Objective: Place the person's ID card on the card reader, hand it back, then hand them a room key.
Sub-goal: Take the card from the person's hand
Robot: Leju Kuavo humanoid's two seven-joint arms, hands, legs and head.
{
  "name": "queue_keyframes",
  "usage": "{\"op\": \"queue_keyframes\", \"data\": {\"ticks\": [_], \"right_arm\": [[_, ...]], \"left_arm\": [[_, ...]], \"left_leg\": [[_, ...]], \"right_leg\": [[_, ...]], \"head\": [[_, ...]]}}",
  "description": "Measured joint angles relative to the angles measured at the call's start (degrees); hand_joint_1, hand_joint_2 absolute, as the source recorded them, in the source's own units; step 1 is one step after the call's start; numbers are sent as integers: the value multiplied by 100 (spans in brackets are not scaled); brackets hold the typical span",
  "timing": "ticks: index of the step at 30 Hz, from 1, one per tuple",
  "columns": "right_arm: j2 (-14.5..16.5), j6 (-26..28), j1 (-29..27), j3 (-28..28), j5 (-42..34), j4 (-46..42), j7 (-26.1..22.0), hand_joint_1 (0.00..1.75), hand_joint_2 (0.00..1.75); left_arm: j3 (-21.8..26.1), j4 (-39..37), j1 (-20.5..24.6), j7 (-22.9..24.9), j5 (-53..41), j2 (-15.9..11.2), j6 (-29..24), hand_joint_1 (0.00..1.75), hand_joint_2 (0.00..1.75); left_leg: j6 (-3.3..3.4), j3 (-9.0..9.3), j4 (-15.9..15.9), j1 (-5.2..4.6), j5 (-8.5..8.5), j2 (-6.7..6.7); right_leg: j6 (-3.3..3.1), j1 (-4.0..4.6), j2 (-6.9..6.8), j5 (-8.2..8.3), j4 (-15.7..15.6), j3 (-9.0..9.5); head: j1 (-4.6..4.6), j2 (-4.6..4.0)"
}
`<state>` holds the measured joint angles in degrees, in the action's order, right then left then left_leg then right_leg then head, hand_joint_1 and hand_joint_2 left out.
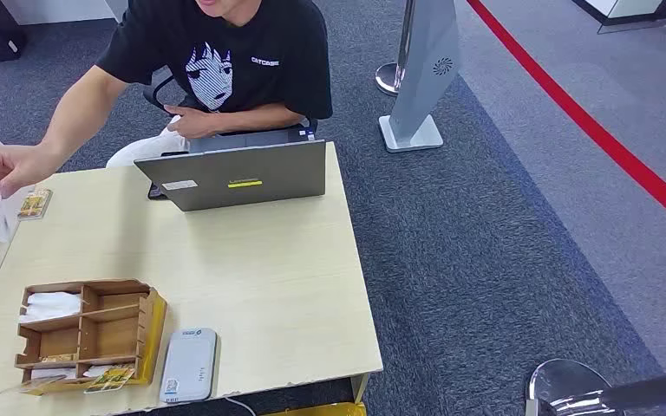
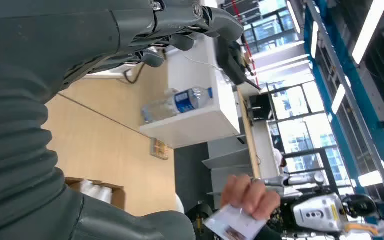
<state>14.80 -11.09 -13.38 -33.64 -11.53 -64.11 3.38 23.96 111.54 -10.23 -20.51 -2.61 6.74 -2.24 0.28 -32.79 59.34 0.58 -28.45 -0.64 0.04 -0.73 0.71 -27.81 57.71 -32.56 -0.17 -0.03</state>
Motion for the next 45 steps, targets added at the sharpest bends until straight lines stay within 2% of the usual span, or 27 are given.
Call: {"op": "queue_keyframes", "data": {"ticks": [2, 10, 22, 26, 31, 45], "right_arm": [[-1, 11, 16, 19, 7, 16, -5, 0, 175], [-49, 122, 142, 258, 90, 198, -75, 0, 175], [-256, 313, 370, 893, -26, 511, -186, 0, 175], [-346, 391, 428, 1127, -102, 610, -224, 0, 175], [-425, 474, 465, 1346, -185, 666, -248, 0, 175], [-899, 954, 602, 2483, -718, 868, -344, 0, 175]], "left_arm": [[-102, 0, 108, 54, -124, -104, 8, 0, 175], [-913, -22, 949, 393, -1041, -910, 138, 0, 175], [-2070, -382, 2219, 826, -2393, -1922, 297, 0, 175], [-2393, -521, 2548, 985, -2809, -2239, 342, 175, 175], [-2642, -611, 2783, 1156, -3193, -2501, 364, 175, 175], [-3412, -1038, 3796, 2045, -4860, -3584, 261, 175, 175]], "left_leg": [[0, 0, 0, 0, 0, 0], [-2, 0, 1, 0, 2, 1], [-5, 0, 4, 0, 5, 6], [-6, -1, 4, 1, 5, 6], [-7, -5, 6, 3, 5, 13], [-12, -5, 7, 5, 10, 20]], "right_leg": [[0, 0, 0, 1, 0, 0], [0, 0, 7, 3, 1, -1], [0, 0, 15, 5, 2, -3], [1, 0, 16, 6, 4, -3], [1, 0, 23, 6, 6, -10], [-2, 0, 25, 9, 9, -11]], "head": [[0, 1], [0, 1], [1, 1], [1, 1], [-4, 1], [-5, 1]]}}
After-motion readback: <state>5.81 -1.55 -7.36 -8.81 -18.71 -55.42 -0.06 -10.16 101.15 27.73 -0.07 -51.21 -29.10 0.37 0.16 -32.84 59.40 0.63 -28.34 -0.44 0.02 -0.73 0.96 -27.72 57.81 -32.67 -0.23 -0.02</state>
